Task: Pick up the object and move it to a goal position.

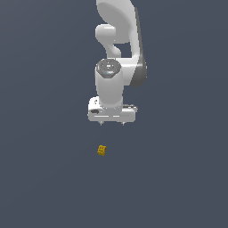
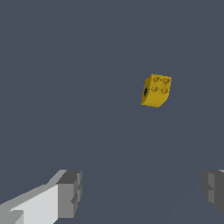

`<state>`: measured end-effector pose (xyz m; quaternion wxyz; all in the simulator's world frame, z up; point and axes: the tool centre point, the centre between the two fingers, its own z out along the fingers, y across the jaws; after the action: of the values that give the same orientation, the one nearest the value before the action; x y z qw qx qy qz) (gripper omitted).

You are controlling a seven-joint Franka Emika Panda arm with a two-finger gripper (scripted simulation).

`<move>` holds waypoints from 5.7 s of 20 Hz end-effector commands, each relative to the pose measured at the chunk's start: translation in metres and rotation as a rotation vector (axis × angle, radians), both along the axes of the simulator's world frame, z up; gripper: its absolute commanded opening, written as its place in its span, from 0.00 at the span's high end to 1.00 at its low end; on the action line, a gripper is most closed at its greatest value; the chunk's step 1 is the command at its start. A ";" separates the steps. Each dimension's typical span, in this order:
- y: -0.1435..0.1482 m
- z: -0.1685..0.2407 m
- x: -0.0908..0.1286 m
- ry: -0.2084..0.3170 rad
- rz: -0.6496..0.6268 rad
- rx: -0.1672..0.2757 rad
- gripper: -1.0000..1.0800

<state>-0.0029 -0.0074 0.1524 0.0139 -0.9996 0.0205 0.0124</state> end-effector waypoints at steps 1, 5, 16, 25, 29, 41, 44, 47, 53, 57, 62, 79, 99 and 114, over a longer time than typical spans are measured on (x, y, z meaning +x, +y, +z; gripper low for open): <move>0.000 0.000 0.000 0.000 0.000 0.000 0.04; 0.000 0.007 0.005 -0.015 -0.005 -0.007 0.04; -0.001 0.015 0.012 -0.037 -0.016 -0.017 0.04; -0.018 -0.013 0.036 -0.032 -0.067 -0.020 0.04; -0.030 -0.035 0.051 -0.029 -0.104 -0.023 0.04; -0.054 -0.078 0.073 -0.022 -0.167 -0.030 0.04; -0.055 -0.080 0.074 -0.022 -0.170 -0.030 0.04; -0.054 -0.081 0.073 -0.021 -0.169 -0.030 0.04; -0.054 -0.104 0.072 -0.021 -0.169 -0.030 0.04; -0.054 -0.124 0.072 -0.021 -0.170 -0.030 0.04; -0.055 -0.131 0.073 -0.022 -0.170 -0.030 0.04; -0.055 -0.126 0.071 -0.022 -0.170 -0.030 1.00; -0.069 -0.022 0.003 -0.021 -0.170 -0.029 1.00; -0.086 0.094 -0.068 -0.021 -0.170 -0.029 1.00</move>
<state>-0.0641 -0.0917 0.2360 0.0005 -0.9944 0.1056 0.0000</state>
